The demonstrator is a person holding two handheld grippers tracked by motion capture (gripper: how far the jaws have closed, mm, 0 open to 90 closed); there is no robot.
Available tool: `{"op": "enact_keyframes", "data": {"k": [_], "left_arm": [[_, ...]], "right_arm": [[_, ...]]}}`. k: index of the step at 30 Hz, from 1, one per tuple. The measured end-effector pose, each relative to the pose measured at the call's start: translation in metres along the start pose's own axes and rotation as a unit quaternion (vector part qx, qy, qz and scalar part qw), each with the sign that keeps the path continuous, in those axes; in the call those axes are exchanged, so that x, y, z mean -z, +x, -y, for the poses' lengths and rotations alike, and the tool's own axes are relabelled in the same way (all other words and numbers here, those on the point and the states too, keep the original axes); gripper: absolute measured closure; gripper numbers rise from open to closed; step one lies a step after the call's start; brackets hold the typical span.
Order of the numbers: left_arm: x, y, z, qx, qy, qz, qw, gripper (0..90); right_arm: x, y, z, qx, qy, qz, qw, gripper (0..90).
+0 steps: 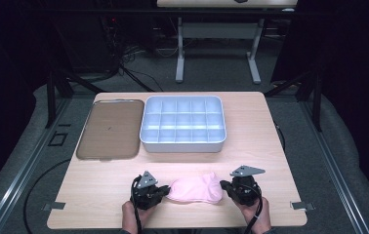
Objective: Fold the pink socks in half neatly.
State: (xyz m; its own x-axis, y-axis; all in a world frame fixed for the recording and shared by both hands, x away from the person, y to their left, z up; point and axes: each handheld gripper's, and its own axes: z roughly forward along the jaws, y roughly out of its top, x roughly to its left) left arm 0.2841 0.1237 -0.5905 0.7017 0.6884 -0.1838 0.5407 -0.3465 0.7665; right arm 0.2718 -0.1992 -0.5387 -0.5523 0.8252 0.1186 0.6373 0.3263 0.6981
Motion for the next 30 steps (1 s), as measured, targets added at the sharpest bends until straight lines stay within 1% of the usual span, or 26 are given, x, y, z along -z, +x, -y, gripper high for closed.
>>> {"op": "enact_keyframes", "data": {"k": [1, 3, 5, 6, 9, 11, 12, 13, 15, 17, 18, 20, 21, 22, 24, 25, 26, 28, 29, 30], "left_arm": [[0.0, 0.0, 0.0, 0.0, 0.0, 0.0, 1.0, 84.7], [0.0, 0.0, 0.0, -0.001, 0.0, 0.0, 1.0, 84.7], [0.0, 0.0, 0.0, -0.001, 0.0, -0.002, 1.0, 84.6], [0.0, 0.0, 0.0, -0.001, 0.0, -0.002, 1.0, 84.6], [0.0, -0.001, 0.0, -0.002, 0.0, -0.002, 1.0, 84.4], [0.0, 0.0, 0.0, -0.001, 0.0, -0.002, 1.0, 84.4], [0.0, 0.0, 0.0, -0.001, 0.0, -0.002, 1.0, 84.3], [0.0, 0.0, 0.0, -0.001, 0.0, -0.002, 1.0, 84.2], [0.0, -0.001, 0.0, -0.002, 0.0, -0.002, 1.0, 84.2], [0.0, -0.001, 0.0, -0.001, 0.0, -0.002, 1.0, 84.1], [0.0, 0.0, 0.0, -0.004, 0.0, -0.003, 1.0, 84.1], [0.0, -0.001, 0.0, -0.003, 0.0, -0.003, 1.0, 84.1], [0.0, -0.001, 0.0, -0.004, 0.0, -0.004, 1.0, 84.1], [0.0, -0.001, 0.0, -0.005, 0.0, -0.007, 1.0, 84.0], [0.0, -0.001, 0.0, -0.005, 0.001, -0.007, 1.0, 84.0], [0.0, -0.001, 0.0, -0.006, 0.001, -0.008, 1.0, 84.0], [0.0, -0.001, 0.0, -0.005, 0.001, -0.008, 1.0, 84.0], [0.0, -0.001, 0.0, -0.006, 0.001, -0.008, 0.9999, 84.0], [0.0, -0.001, 0.0, -0.006, 0.001, -0.006, 1.0, 83.9], [0.0, -0.001, 0.0, -0.005, 0.001, -0.008, 1.0, 84.0]], "right_arm": [[0.0, 0.001, -0.001, 0.002, -0.005, 0.0, 1.0, 89.9], [0.003, 0.005, -0.004, 0.012, -0.002, -0.003, 0.9999, 89.8], [0.003, 0.012, -0.007, 0.02, -0.011, -0.008, 0.9997, 89.8], [0.004, 0.014, -0.009, 0.025, -0.008, -0.008, 0.9996, 89.8], [0.003, 0.022, -0.014, 0.044, -0.012, -0.013, 0.9989, 89.8], [0.002, 0.03, -0.02, 0.061, -0.007, -0.019, 0.998, 89.8], [0.0, 0.034, -0.022, 0.066, -0.012, -0.023, 0.9975, 89.8], [0.0, 0.037, -0.024, 0.072, -0.008, -0.025, 0.9971, 89.8], [-0.002, 0.044, -0.028, 0.085, -0.01, -0.033, 0.9958, 89.8], [-0.005, 0.051, -0.033, 0.099, -0.006, -0.041, 0.9942, 89.8], [-0.007, 0.055, -0.035, 0.104, -0.003, -0.044, 0.9936, 89.8], [-0.011, 0.062, -0.039, 0.115, -0.004, -0.051, 0.9921, 89.7], [-0.012, 0.065, -0.04, 0.115, -0.004, -0.054, 0.9919, 89.7], [-0.015, 0.068, -0.043, 0.124, -0.002, -0.058, 0.9906, 89.7], [-0.019, 0.074, -0.046, 0.133, 0.002, -0.063, 0.9892, 89.7], [-0.024, 0.079, -0.048, 0.141, 0.005, -0.069, 0.9876, 89.7], [-0.024, 0.079, -0.048, 0.141, 0.005, -0.069, 0.9876, 89.7], [-0.028, 0.084, -0.05, 0.151, 0.012, -0.075, 0.9856, 89.7], [-0.032, 0.087, -0.051, 0.153, 0.012, -0.08, 0.9849, 89.7], [-0.033, 0.088, -0.051, 0.156, 0.014, -0.083, 0.9842, 89.7]]}}
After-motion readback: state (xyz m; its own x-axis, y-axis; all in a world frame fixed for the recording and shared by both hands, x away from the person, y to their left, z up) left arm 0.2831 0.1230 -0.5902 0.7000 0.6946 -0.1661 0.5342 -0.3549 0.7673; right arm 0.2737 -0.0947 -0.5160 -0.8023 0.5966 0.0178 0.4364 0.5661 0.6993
